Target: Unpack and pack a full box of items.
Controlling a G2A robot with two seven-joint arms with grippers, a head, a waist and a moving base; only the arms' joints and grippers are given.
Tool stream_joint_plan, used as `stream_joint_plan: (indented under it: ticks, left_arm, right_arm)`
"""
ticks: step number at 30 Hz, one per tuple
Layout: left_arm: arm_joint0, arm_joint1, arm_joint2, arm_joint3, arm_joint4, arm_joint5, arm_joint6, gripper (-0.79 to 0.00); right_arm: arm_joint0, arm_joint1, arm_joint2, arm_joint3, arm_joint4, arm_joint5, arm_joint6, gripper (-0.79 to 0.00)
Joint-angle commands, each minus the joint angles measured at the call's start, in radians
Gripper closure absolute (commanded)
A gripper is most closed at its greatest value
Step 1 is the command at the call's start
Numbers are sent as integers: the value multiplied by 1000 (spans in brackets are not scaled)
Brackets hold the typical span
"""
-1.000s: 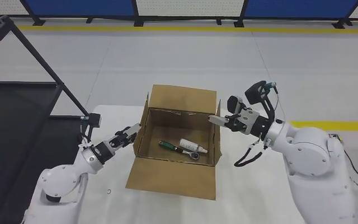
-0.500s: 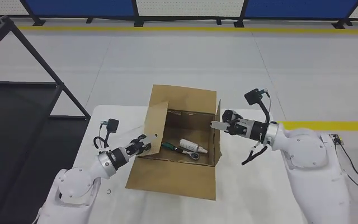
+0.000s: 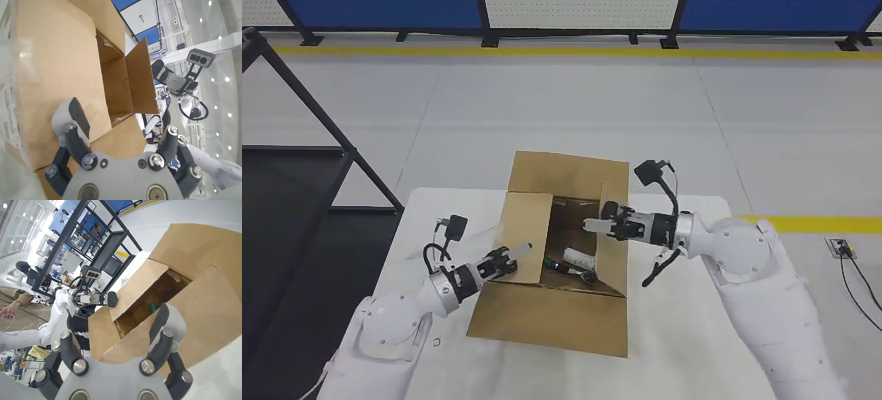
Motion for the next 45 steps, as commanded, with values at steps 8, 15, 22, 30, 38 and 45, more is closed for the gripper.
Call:
stream_joint_plan:
  ticks: [8, 15, 22, 30, 38, 45]
  left_arm:
    - [-15, 4, 15, 16, 2, 15, 5, -785]
    - [-17, 8, 18, 19, -1, 12, 5, -785]
    - [-18, 11, 25, 22, 0, 14, 9, -785]
    - [-24, 15, 34, 33, 4, 21, 12, -785]
    - [-16, 19, 31, 25, -6, 16, 20, -785]
    - [9, 26, 5, -18, -23, -1, 31, -785]
  right_arm:
    - [81, -29, -127, 163, -24, 15, -41, -785]
    - [119, -46, -185, 240, -9, 13, -30, -785]
    - [144, -54, -222, 283, -54, 37, -47, -785]
    - [151, -61, -238, 311, -47, 36, -61, -785]
    - [147, -59, -229, 299, -38, 17, -72, -785]
    - [123, -46, -196, 211, -28, -8, -65, -785]
